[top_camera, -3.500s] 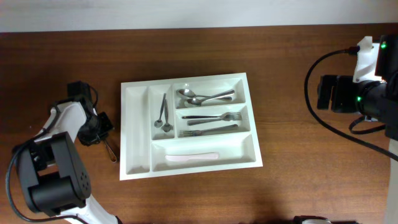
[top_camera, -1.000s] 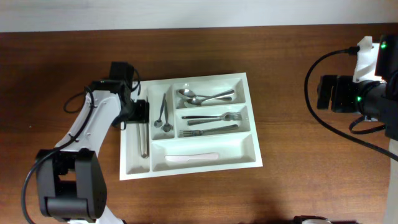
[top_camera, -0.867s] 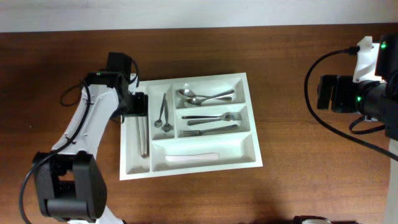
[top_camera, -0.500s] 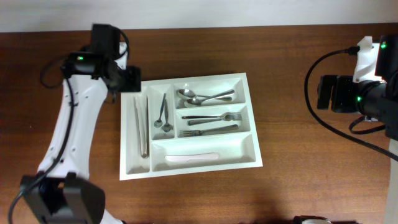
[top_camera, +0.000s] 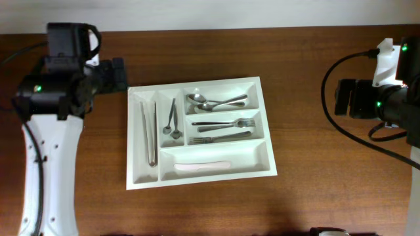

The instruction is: Pack container

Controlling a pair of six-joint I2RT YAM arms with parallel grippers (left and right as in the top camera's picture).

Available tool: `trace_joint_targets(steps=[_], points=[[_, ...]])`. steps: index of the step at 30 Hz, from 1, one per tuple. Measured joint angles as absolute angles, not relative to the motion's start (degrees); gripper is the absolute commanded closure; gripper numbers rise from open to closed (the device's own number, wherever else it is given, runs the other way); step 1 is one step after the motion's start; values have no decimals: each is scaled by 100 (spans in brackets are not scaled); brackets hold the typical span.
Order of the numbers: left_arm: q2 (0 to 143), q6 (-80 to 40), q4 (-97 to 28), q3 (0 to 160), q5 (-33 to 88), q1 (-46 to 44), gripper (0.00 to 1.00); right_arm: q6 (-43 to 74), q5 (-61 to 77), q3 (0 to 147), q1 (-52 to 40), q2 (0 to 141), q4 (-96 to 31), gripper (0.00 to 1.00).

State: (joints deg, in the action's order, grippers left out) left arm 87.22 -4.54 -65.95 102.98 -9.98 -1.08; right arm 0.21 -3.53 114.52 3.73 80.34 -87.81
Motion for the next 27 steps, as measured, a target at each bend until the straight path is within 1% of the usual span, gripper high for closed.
trace_joint_targets(steps=[6, 27], points=[[8624, -454, -6812, 10298, -1013, -99, 1, 23, -353, 11452, 373, 8034, -8779, 1], [8624, -454, -6814, 10298, -1011, -97, 1, 23, -353, 11452, 373, 8034, -8781, 1]])
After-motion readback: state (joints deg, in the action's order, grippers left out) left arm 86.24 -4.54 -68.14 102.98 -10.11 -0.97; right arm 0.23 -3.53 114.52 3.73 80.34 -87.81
